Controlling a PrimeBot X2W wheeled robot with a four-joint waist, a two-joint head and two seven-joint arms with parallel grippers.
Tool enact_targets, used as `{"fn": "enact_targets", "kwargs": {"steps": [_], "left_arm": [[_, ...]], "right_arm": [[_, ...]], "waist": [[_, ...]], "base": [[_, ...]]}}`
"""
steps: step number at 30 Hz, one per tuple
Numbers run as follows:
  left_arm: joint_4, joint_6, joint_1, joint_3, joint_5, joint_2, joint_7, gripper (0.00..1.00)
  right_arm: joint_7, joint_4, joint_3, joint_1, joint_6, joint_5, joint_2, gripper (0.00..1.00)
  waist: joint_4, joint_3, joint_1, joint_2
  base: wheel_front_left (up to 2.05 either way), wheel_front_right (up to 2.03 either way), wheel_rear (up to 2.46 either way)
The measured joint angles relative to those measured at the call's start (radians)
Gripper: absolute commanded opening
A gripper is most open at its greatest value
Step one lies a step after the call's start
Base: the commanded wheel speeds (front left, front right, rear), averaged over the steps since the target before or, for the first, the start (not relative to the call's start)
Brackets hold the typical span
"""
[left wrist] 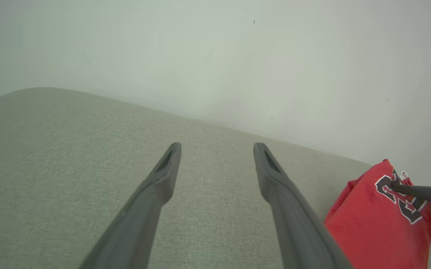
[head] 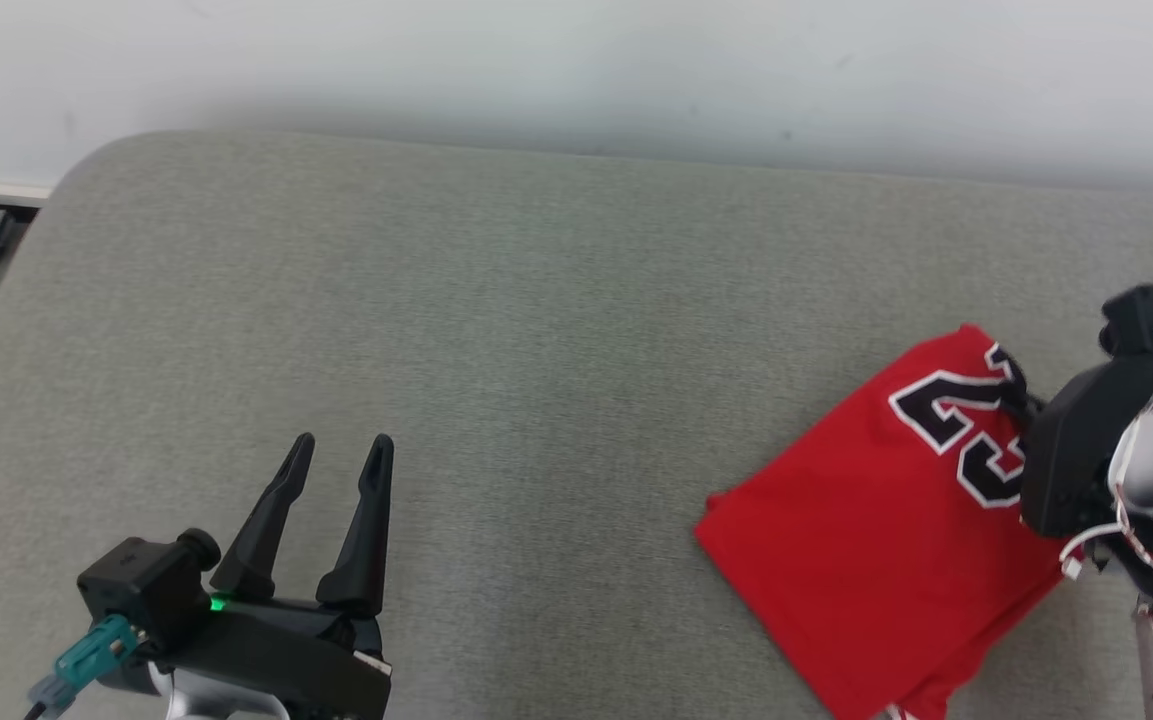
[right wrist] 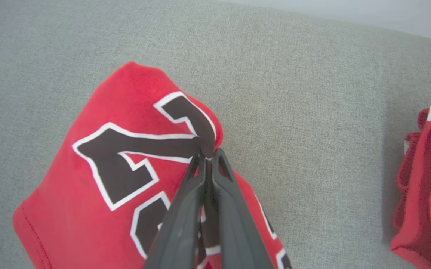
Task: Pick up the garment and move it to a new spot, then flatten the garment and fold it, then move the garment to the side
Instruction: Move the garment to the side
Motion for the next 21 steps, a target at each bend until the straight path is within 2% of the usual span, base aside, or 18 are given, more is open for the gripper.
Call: {"fn": "enact_targets", "kwargs": {"steps": [11,21], "left_arm": [[-0.001,-0.010,-0.042,-0.022,0.020,-0.004,0.009,1.00],[-0.003,-0.015,-0.081,-0.037,0.040,-0.005,0.018,1.00]], "right_arm": [[-0.078,0.073,0.003,-0.125,0.000,-0.038,-0.086,0.00],[-0.205,0.174,0.006,-0.228,0.000,-0.040,-0.120,0.00]], "waist": [[-0.090,0.034,0.0000,0.0001],[-0.161,0.063,0.0000,0.0000]], "base": [[0.00,0.00,0.00],[0.00,0.00,0.00]]}}
